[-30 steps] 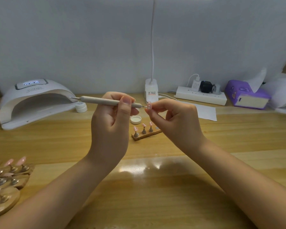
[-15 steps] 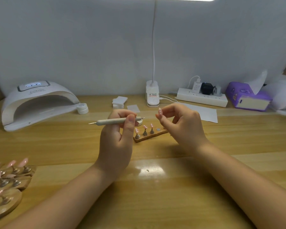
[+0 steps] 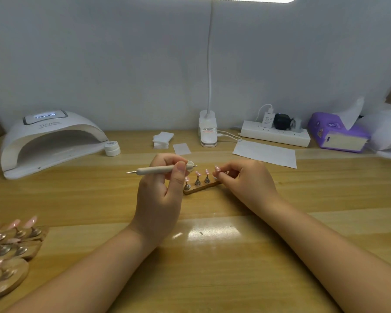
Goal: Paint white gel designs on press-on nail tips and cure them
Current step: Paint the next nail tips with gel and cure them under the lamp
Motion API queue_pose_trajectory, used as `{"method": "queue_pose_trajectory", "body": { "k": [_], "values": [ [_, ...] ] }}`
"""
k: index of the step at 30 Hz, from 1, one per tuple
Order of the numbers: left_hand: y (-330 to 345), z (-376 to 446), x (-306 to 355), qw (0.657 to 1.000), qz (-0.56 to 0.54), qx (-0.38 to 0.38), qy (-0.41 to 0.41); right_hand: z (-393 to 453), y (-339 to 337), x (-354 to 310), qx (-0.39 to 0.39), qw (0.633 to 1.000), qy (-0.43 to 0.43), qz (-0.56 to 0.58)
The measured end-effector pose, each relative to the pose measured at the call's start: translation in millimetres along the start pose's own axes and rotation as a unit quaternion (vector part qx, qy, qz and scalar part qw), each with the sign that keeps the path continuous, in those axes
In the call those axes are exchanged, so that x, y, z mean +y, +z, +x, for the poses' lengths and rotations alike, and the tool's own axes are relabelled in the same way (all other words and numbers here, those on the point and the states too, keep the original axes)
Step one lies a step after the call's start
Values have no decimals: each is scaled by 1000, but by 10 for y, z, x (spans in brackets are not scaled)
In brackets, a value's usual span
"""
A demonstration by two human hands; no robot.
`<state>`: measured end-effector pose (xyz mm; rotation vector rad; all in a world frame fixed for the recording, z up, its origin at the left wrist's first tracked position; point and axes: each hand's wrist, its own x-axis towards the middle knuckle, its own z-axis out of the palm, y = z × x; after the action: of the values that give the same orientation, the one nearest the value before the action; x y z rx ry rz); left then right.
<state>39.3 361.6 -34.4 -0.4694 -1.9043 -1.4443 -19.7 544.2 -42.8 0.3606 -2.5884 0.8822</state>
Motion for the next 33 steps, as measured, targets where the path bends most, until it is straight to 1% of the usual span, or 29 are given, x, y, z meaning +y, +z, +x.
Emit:
{"method": "queue_pose_trajectory", "body": {
  "k": [7, 11, 13, 17, 19, 22, 23, 24, 26, 28, 30, 33],
  "values": [
    [-2, -3, 11, 1000, 1, -13, -2, 37, 21, 25, -41, 999, 16, -15],
    [-8, 0, 24, 1000, -5, -16, -2, 29, -64, -9, -56, 997, -17, -52],
    [-9, -1, 27, 1000, -4, -18, 2, 33, -137, -29, -36, 997, -39, -61],
    [-10, -3, 22, 1000, -3, -20, 2, 107, -313, 51, 41, 998, -44, -4],
    [-13, -5, 18, 1000, -1, -21, 1, 141, -374, 178, 76, 997, -17, 18],
    [-12, -8, 12, 1000, 3, -21, -2, 166, -394, 383, 133, 988, 62, 50],
    [-11, -10, 12, 1000, 4, -21, -3, 170, -385, 433, 134, 985, 88, 61],
    [-10, -12, 11, 1000, 5, -21, -5, 174, -371, 477, 113, 984, 114, 76],
    [-13, -14, 10, 1000, 6, -22, -6, 175, -340, 535, 42, 984, 151, 87],
    [-17, -10, 9, 1000, 7, -21, -5, 165, -308, 549, -19, 988, 147, 45],
    [-18, -5, 12, 1000, 6, -21, -5, 162, -274, 560, -54, 990, 128, 13],
    [-18, -3, 18, 1000, 7, -22, -3, 177, -243, 565, -69, 990, 124, -1]
  ]
}}
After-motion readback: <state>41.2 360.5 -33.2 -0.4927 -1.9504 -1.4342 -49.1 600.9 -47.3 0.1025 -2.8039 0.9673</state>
